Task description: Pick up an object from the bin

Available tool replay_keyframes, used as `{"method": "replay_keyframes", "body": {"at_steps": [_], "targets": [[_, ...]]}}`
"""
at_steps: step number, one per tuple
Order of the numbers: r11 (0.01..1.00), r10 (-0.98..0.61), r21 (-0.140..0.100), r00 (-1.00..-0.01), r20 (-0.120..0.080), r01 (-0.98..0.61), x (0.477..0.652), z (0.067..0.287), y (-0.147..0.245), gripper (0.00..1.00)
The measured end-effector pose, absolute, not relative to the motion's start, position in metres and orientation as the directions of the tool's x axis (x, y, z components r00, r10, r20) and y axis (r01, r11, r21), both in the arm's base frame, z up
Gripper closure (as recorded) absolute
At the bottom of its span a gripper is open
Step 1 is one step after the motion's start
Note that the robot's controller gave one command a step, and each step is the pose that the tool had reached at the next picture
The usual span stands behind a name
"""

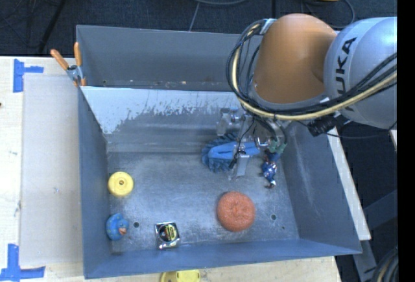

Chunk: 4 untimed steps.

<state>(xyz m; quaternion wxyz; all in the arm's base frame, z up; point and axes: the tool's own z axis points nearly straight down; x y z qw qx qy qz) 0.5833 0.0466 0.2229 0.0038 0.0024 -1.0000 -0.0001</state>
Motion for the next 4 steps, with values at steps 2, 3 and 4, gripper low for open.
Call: {"method": "replay_keyframes", "body": {"at_steps": [2, 3, 4], "targets": [[0.998, 0.059, 0.001, -0.998, -0.006, 0.059, 0.588, 0.189, 0.039, 0.00], [1.000, -0.007, 0.000, -1.000, -0.001, -0.007, 0.610, 0.158, 0.041, 0.00], [0.993, 0.114, 0.001, -0.993, 0.000, 0.114, 0.603, 0.142, 0.040, 0.00]]}}
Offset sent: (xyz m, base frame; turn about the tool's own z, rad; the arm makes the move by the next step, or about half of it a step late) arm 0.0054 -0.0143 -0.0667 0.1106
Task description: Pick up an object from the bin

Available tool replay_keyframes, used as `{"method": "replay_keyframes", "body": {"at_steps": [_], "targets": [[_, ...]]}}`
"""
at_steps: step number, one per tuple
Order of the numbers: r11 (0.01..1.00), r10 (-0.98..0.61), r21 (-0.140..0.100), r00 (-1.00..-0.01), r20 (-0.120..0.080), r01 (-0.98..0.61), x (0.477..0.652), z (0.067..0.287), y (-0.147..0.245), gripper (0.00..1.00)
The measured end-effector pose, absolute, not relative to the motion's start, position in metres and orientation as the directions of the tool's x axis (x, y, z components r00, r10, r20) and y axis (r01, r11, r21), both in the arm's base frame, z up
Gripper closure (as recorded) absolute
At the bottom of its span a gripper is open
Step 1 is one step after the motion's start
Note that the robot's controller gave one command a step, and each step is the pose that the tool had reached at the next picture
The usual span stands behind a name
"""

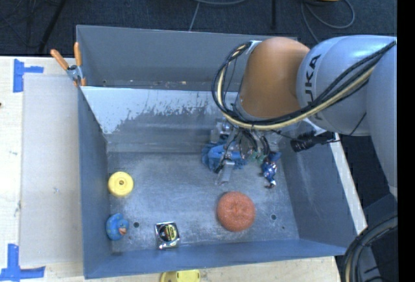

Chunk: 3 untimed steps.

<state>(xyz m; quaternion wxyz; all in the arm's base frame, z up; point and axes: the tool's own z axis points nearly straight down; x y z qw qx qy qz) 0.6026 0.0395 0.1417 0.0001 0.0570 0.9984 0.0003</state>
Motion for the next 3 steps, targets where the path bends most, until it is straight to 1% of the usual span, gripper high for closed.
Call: {"method": "replay_keyframes", "body": {"at_steps": [1, 2, 3], "targets": [[0.994, 0.109, 0.000, -0.994, -0.001, 0.109, 0.621, 0.104, -0.002, 1.00], [0.994, 0.109, 0.000, -0.994, -0.001, 0.109, 0.621, 0.104, -0.002, 1.00], [0.995, 0.103, 0.000, -0.995, -0.008, 0.103, 0.603, 0.283, -0.023, 1.00]]}}
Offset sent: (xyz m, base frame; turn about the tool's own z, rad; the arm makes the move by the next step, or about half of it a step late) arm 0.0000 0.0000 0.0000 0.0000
